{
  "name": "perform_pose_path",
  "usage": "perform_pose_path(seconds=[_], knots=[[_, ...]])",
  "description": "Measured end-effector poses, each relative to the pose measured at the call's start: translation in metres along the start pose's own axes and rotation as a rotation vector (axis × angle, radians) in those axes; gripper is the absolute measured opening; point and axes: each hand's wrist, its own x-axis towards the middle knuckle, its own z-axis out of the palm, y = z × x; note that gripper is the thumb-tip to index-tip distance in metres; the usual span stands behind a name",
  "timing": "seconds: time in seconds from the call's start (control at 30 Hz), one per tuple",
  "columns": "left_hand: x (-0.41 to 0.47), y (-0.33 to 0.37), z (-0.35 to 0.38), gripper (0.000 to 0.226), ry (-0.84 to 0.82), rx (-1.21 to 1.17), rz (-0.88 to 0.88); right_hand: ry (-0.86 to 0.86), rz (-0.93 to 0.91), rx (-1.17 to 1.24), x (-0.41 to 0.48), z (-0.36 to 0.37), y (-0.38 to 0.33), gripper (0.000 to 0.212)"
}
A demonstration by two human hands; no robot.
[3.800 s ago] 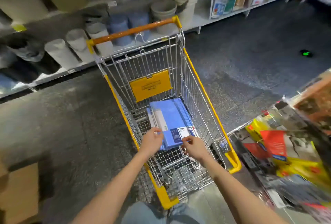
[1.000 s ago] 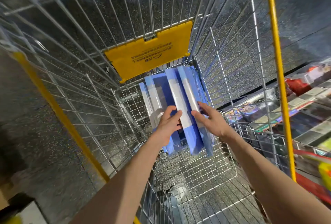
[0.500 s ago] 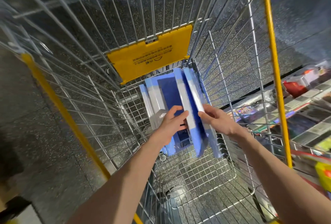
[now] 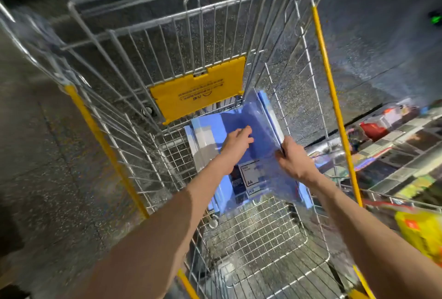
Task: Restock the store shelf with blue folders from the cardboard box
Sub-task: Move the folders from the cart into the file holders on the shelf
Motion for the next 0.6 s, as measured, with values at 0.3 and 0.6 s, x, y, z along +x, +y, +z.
perform_pose_path(seconds=[0.3, 0.6], knots=[[-0.048, -0.011, -0.022, 0.099, 0.322, 0.087, 0.070, -0.075, -0.030, 0.803, -0.092, -0.073, -0.033, 0.018], [-0.160, 0.009, -0.006, 0.077, 0.170, -0.197, 0.246, 0.051, -0.114, 1.203, -0.240, -0.111, 0.004, 0.024]])
